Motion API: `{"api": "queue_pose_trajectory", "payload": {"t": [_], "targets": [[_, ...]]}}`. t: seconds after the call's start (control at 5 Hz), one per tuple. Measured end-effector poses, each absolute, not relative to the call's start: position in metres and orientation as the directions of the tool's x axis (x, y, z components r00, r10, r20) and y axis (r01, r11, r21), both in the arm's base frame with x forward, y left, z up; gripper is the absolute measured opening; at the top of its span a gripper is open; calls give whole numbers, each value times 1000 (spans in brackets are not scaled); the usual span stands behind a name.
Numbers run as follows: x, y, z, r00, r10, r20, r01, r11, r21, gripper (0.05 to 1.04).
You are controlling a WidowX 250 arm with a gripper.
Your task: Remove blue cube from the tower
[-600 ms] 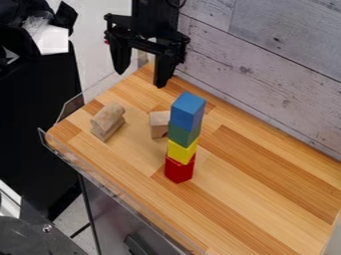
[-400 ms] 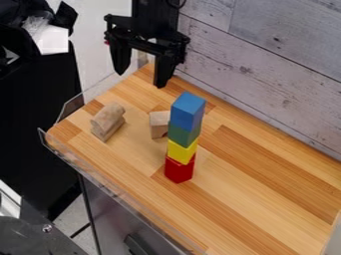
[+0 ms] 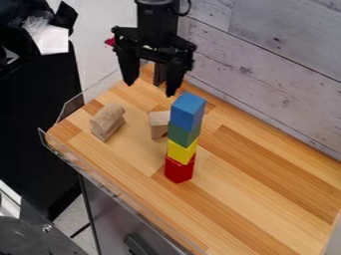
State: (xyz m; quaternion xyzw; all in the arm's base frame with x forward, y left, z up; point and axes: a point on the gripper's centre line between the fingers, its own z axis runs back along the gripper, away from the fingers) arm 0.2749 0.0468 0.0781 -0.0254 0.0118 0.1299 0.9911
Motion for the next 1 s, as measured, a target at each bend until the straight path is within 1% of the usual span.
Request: {"api": "queue_pose_trajectory", "payload": {"t": [0.2, 0.4, 0.6, 0.8, 1.0], "targets": [[276, 47, 89, 966, 257, 7, -256, 965, -52, 997], [275, 46, 104, 971, 230, 57, -229, 973, -24, 997], [275, 34, 111, 980, 185, 72, -185, 983, 1, 997], [276, 20, 128, 982, 131, 133, -135, 991, 24, 997], [268, 1, 135, 987, 49, 156, -56, 998, 43, 997]]}}
